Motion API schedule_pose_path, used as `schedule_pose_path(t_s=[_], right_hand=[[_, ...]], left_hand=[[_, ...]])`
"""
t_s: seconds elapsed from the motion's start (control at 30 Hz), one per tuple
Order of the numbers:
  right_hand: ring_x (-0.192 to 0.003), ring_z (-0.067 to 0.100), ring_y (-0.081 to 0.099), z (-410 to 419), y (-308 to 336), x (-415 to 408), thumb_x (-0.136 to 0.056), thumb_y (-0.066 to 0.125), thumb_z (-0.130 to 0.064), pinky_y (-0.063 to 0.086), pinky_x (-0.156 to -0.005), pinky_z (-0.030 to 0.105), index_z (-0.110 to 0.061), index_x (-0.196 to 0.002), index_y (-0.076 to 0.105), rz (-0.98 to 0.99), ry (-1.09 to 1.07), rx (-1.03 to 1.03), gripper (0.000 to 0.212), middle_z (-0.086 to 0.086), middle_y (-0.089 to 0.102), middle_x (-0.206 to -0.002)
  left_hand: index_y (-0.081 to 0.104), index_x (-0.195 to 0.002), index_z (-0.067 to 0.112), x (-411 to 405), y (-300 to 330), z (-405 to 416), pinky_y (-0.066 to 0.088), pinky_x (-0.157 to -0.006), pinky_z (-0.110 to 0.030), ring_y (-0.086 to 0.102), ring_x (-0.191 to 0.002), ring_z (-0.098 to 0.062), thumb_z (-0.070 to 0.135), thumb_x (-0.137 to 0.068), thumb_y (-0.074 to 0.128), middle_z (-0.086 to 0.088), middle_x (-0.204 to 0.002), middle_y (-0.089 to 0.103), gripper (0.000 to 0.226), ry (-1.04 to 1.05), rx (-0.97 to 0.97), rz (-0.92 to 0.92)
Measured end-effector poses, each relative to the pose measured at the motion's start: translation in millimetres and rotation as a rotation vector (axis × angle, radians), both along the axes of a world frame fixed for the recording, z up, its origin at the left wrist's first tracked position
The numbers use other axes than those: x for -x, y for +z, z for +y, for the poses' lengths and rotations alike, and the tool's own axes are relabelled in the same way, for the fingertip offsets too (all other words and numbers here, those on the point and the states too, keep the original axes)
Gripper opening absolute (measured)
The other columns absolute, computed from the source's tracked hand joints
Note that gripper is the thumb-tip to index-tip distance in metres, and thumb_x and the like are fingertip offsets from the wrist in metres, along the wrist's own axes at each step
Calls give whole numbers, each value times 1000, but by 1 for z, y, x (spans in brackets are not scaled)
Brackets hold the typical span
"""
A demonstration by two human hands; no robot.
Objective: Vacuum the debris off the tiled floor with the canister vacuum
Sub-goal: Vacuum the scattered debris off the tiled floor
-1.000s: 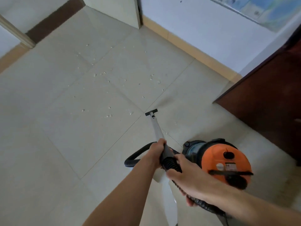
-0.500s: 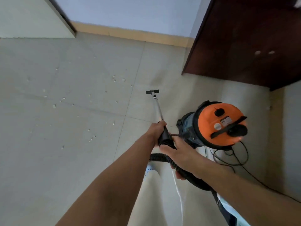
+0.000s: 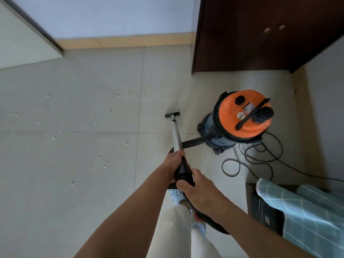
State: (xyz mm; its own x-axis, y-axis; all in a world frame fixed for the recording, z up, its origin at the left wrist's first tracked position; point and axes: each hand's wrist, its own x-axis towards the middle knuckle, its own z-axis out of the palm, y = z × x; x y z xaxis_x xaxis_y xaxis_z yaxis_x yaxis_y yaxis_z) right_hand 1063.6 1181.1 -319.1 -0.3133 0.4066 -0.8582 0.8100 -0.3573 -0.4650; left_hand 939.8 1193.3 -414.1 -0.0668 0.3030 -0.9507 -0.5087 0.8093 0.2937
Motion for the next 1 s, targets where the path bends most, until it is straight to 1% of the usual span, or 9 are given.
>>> schedule_pose_path(t_s=[0.23,0.27,0.37,0.43,0.47,0.6,0.7,0.8,1.0], right_hand=[[-51,17,55,-45,5,-24,-96,50,-44,56,-58,39,-24,-125,44,-21,-28,37,35,11,72,-91],[-51,17,56,-51,7,-28,-96,51,-44,58,-60,40,-24,-124,45,-23,-31,40,35,11,72,-90],[-61,17,60,-72,9,-38,-96,52,-45,62,-73,45,-24,-123,46,-27,-24,32,35,4,67,-83],[-62,16,60,-86,11,-44,-96,53,-43,62,-75,44,-23,-124,47,-19,-36,36,35,2,64,-79],[-62,17,60,-91,13,-46,-96,53,-42,61,-72,44,-22,-124,47,-17,-43,46,35,3,64,-78],[-53,23,58,-114,19,-50,-95,55,-38,55,-53,35,-19,-123,48,-15,-87,97,34,8,63,-79],[-47,20,54,-125,21,-48,-97,53,-36,52,-48,30,-18,-119,48,-6,-89,98,30,7,59,-75],[-44,20,53,-127,21,-41,-97,53,-34,51,-49,31,-17,-118,48,20,-115,115,27,8,60,-70],[-39,18,52,-111,10,-5,-99,54,-34,48,-44,27,-18,-122,48,51,-142,100,29,12,60,-76]], left_hand=[[52,-86,1,-27,11,-44,52,-57,-30,55,-61,-23,17,-96,49,-12,-71,54,19,-10,27,-13],[52,-86,0,-31,12,-51,52,-56,-30,55,-61,-23,16,-95,49,-12,-71,55,19,-9,26,-10],[53,-90,-2,-41,17,-73,52,-50,-27,56,-60,-23,16,-94,50,-14,-73,56,18,-22,32,1],[53,-93,-2,-47,21,-88,52,-47,-26,56,-59,-23,16,-95,49,-15,-74,57,19,-34,34,-3],[53,-94,-2,-49,23,-94,51,-45,-25,56,-58,-23,16,-95,49,-15,-75,57,19,-38,38,0],[52,-96,-2,-55,29,-118,48,-42,-23,54,-57,-23,17,-96,48,-14,-75,56,19,-73,45,37],[51,-99,-3,-53,31,-131,48,-42,-23,54,-56,-23,17,-96,48,-14,-73,57,20,-87,44,46],[50,-102,-3,-46,33,-131,48,-41,-22,54,-55,-23,17,-97,48,-14,-71,56,20,-81,29,59],[50,-107,-4,-8,24,-114,46,-35,-19,53,-54,-22,16,-97,50,-14,-73,55,22,-88,9,113]])
